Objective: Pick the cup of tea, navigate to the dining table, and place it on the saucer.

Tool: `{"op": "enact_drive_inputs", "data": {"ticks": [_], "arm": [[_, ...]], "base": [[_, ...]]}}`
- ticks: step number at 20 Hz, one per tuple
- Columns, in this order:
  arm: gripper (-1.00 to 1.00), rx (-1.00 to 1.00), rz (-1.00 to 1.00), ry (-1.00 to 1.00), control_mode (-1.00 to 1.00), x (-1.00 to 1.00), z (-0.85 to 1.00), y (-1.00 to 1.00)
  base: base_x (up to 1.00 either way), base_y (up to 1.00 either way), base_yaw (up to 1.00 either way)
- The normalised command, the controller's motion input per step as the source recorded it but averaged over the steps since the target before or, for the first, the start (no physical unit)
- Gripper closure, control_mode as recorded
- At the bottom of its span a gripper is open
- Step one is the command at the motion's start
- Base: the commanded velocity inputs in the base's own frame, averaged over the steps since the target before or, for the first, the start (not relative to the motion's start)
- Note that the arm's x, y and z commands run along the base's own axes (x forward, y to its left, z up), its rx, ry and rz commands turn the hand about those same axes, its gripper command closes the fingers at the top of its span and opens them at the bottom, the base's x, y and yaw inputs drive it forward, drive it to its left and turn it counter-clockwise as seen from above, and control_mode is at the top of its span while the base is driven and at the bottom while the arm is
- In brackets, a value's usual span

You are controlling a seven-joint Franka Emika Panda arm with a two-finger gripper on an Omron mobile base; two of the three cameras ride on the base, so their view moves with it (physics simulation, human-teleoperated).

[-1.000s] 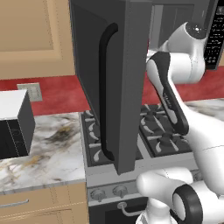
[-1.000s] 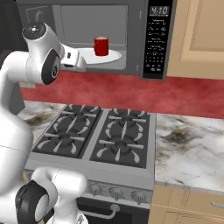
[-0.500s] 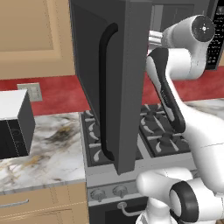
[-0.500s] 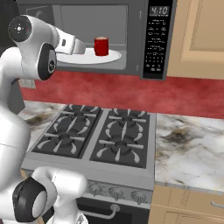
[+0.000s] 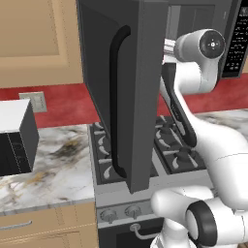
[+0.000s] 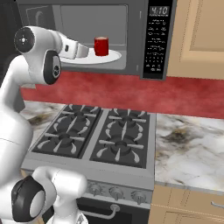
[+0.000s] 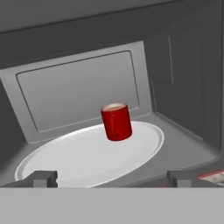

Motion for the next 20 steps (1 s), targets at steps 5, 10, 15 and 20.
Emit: {"op": "enact_drive_inputs", "data": {"ticks": [5, 10, 15, 20], "arm": [[-1.00, 0.00, 0.00, 0.05, -1.00, 0.03, -0.09, -0.38], [-1.00, -0.04, 0.00, 0.12, -1.00, 0.10, -0.06, -0.38], [-1.00, -0.11, 0.00, 0.15, -1.00, 0.13, -0.03, -0.17], [-1.00, 0.00, 0.00, 0.01, -1.00, 0.01, -0.18, 0.02]], "base": [[0.00, 0.00, 0.00], [0.00, 0.00, 0.00], [0.00, 0.00, 0.00], [0.00, 0.00, 0.00]]}}
